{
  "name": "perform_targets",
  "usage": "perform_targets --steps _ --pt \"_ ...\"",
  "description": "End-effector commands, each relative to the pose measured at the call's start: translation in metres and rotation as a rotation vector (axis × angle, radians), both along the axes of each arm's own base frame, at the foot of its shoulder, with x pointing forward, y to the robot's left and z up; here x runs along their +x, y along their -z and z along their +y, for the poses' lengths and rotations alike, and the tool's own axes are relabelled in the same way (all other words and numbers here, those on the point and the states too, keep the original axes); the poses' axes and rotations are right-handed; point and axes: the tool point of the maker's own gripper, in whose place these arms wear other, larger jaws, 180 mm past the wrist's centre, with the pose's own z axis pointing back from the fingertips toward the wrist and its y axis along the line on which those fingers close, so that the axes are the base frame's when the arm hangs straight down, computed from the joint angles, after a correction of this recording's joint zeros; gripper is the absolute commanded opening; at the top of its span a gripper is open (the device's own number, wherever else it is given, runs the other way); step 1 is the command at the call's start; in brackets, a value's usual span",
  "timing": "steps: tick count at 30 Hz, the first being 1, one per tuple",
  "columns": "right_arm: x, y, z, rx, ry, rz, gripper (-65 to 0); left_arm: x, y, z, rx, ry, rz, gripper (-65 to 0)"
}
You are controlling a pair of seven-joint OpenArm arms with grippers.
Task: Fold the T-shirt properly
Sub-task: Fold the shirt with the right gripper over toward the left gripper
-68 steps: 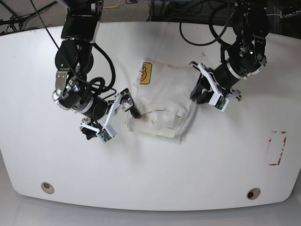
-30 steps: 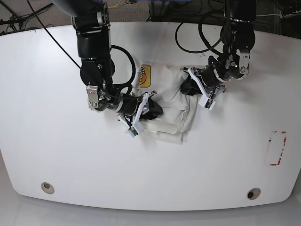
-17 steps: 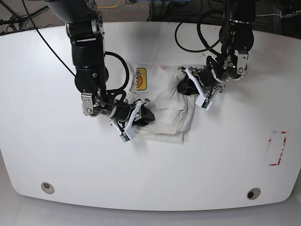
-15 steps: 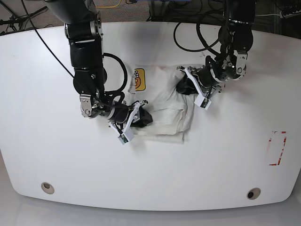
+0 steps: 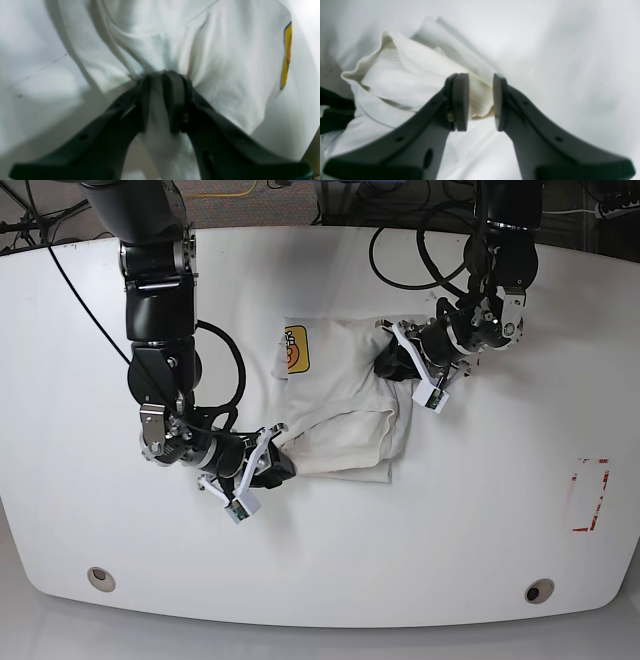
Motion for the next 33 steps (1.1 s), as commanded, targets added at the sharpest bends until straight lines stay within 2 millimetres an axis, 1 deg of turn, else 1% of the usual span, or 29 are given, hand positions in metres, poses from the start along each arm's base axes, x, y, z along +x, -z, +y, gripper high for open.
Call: perform_targets --steps 1,4,9,10,13,16,17,20,23,26,29,33 --pt "0.005 -0.037 0.005 -0.006 -0.027 -0.093 -49.0 0.000 -0.001 0.001 0.018 0.015 0.003 -53.6" --pt "-0.006 -0.047 0.005 -0.053 -0.045 -0.123 -49.0 0.002 -0.005 -0.001 0.016 0.016 -0.009 -53.6" --pt "-0.032 -0.050 0.001 -0.096 -0.048 -0.139 -49.0 0.017 -0.030 -0.005 0.010 0.024 -0.086 -53.6" --pt "-0.040 -0.051 0.001 -0.108 -0.053 -0.142 -49.0 0.019 -0.037 -0.006 0.008 0.027 -0.108 -53.6" --pt "-0.058 -0.046 0.002 -0.130 -0.065 -0.127 -49.3 0.023 -0.049 -0.008 0.004 0.032 -0.145 -53.6" --pt "-0.074 -0.040 0.004 -0.133 -0.075 -0.114 -49.5 0.033 -0.067 -0.010 0.002 0.037 -0.198 -53.6" --pt "-0.080 -0.037 0.008 -0.124 -0.078 -0.106 -49.5 0.037 -0.073 -0.011 0.001 0.039 -0.216 -53.6" --pt "-0.097 -0.027 0.020 -0.095 -0.080 -0.074 -49.5 0.042 -0.083 -0.012 0.001 0.041 -0.244 -53.6" --pt "-0.109 -0.016 0.028 -0.068 -0.082 -0.036 -49.5 0.046 -0.085 -0.011 -0.001 0.036 -0.252 -53.6" --pt "-0.118 -0.006 0.034 -0.050 -0.086 0.000 -49.6 0.055 -0.092 -0.011 -0.001 0.036 -0.273 -53.6" --pt "-0.125 0.004 0.043 -0.014 -0.084 0.036 -49.6 0.062 -0.087 -0.010 -0.001 0.029 -0.255 -53.6" --pt "-0.128 0.018 0.050 0.038 -0.076 0.069 -49.6 0.079 -0.071 -0.013 -0.013 0.009 -0.197 -53.6"
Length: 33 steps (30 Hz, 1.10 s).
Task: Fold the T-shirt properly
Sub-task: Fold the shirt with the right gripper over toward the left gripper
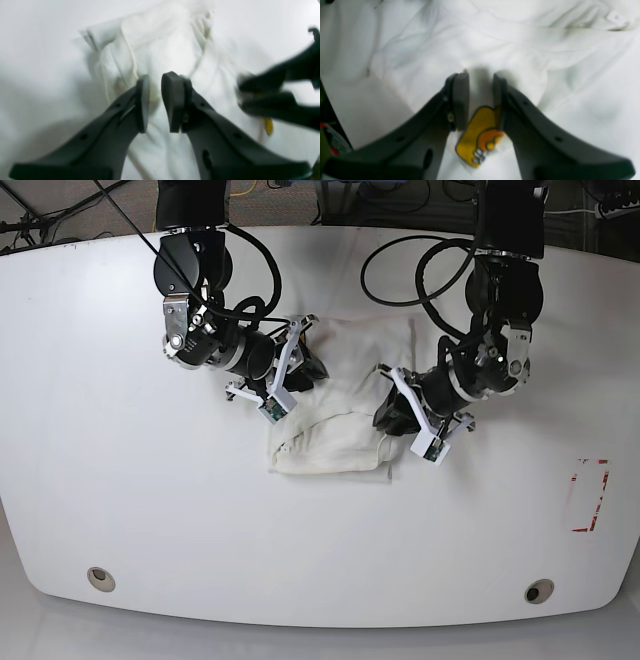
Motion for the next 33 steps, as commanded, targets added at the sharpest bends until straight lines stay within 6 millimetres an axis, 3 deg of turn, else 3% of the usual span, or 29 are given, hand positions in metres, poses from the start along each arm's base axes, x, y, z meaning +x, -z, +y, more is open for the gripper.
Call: perform_targets --steps 1,7,13,20,28,33 --pt "0.004 -0.002 0.010 0.065 0.001 -0.011 -49.6 0.018 -0.005 -0.004 -0.035 -0.011 -0.010 -53.6" --pt "-0.008 0.016 0.016 0.048 -0.050 0.031 -49.6 0.038 0.016 0.001 -0.055 -0.046 0.048 -53.6" --pt "-0.024 0.017 0.028 0.046 -0.099 0.036 -49.6 0.048 0.025 -0.008 -0.094 -0.053 0.036 -53.6" --pt "-0.025 0.015 0.029 0.047 -0.102 0.030 -49.6 0.066 0.006 -0.005 -0.128 -0.074 -0.033 -53.6" --pt "-0.022 0.012 0.029 0.044 -0.102 0.018 -49.6 0.070 -0.022 -0.009 -0.134 -0.054 -0.114 -53.6" --pt "-0.013 0.002 0.018 0.009 -0.109 -0.026 -49.6 0.064 -0.044 -0.015 -0.121 -0.023 -0.162 -53.6"
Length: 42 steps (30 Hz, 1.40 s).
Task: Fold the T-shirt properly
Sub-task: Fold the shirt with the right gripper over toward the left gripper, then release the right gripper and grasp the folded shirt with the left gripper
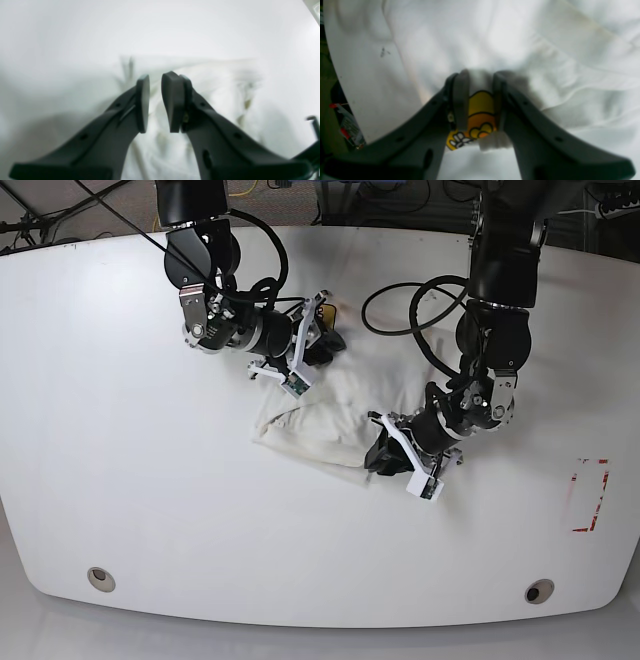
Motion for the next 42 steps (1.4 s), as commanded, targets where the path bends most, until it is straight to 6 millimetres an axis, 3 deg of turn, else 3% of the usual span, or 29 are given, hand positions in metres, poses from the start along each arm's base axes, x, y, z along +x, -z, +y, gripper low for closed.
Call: perform_targets --steps 1,5,11,15,17,21,24,27,30,34,42 --pt "0.016 -0.028 -0.004 0.010 -0.010 -0.097 -49.6 0.001 -0.032 -0.006 -0.011 0.025 -0.074 -53.6" --pt "0.020 -0.047 -0.010 -0.026 -0.020 -0.157 -49.5 -0.010 -0.047 -0.013 -0.001 0.050 -0.110 -53.6" --pt "0.035 -0.071 -0.045 -0.096 0.052 -0.228 -49.0 -0.033 -0.052 -0.030 -0.015 0.080 -0.129 -53.1" --pt "0.044 -0.079 -0.073 -0.135 0.126 -0.245 -47.4 -0.037 -0.045 -0.038 0.000 0.036 -0.107 -46.5" --pt "0.052 -0.084 -0.095 -0.157 0.189 -0.250 -40.9 -0.036 -0.037 -0.037 0.042 -0.010 -0.089 -38.6" --pt "0.058 -0.088 -0.121 -0.172 0.269 -0.254 -25.0 -0.039 -0.034 -0.050 0.071 -0.028 -0.082 -30.1" --pt "0.060 -0.090 -0.134 -0.176 0.310 -0.258 -18.7 -0.046 -0.026 -0.054 0.091 -0.028 -0.071 -30.0" --pt "0.062 -0.092 -0.147 -0.180 0.349 -0.260 -18.4 -0.051 -0.025 -0.062 0.110 -0.014 -0.103 -31.8" --pt "0.062 -0.093 -0.153 -0.182 0.367 -0.261 -17.8 -0.055 -0.026 -0.073 0.128 0.002 -0.149 -31.9" --pt "0.062 -0.093 -0.154 -0.183 0.371 -0.260 -17.8 -0.066 -0.013 -0.076 0.177 0.001 -0.155 -31.8" --pt "0.061 -0.093 -0.153 -0.174 0.371 -0.259 -17.6 -0.077 0.034 -0.066 0.265 0.000 -0.059 -31.7"
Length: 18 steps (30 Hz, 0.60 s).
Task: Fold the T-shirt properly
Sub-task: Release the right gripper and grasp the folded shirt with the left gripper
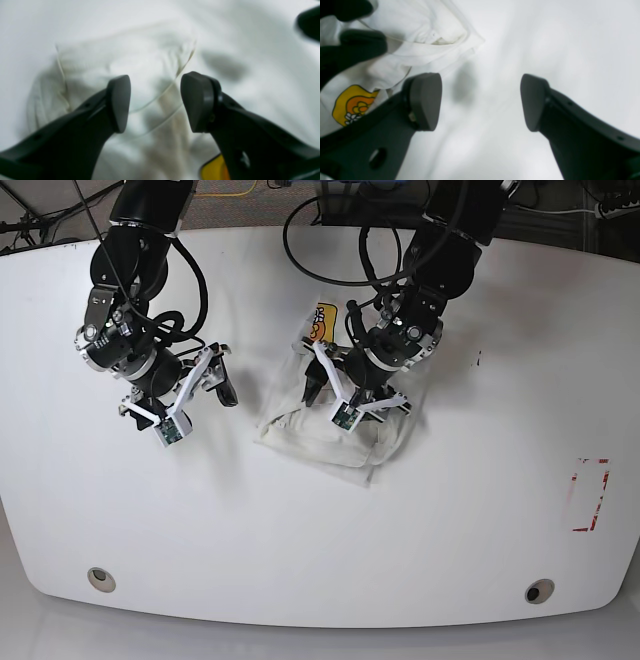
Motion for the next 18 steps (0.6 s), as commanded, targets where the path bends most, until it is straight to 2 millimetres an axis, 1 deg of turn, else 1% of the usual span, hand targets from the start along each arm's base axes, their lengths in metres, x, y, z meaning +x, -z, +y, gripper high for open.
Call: perform_targets --steps 1,5,6,7,8,9,13,16,18 --pt "0.007 -0.016 0.002 0.022 -0.010 -0.059 -17.8 0.001 0.008 0.003 -0.003 -0.014 0.006 -31.7" --pt "0.007 -0.016 0.002 0.021 -0.009 -0.057 -17.9 -0.005 0.035 0.012 0.024 -0.026 0.062 -31.8" --pt "0.007 -0.016 0.002 0.022 -0.010 -0.059 -17.9 -0.007 0.044 0.018 0.037 -0.031 0.074 -31.8" --pt "0.007 -0.016 0.002 0.022 -0.010 -0.059 -17.9 -0.007 0.047 0.022 0.044 -0.033 0.078 -31.8" --pt "0.007 -0.017 0.002 0.021 -0.010 -0.061 -18.1 -0.008 0.057 0.034 0.070 -0.040 0.090 -31.8" --pt "0.007 -0.018 0.003 0.022 -0.011 -0.064 -18.1 -0.009 0.063 0.041 0.084 -0.045 0.098 -31.8" --pt "0.007 -0.024 0.003 0.014 -0.014 -0.083 -18.1 -0.011 0.079 0.067 0.126 -0.074 0.128 -31.8" --pt "0.007 -0.029 0.004 0.008 -0.017 -0.097 -18.1 -0.010 0.084 0.096 0.157 -0.116 0.139 -31.8" --pt "0.007 -0.031 0.004 0.004 -0.018 -0.105 -18.1 -0.010 0.088 0.119 0.182 -0.152 0.147 -31.8"
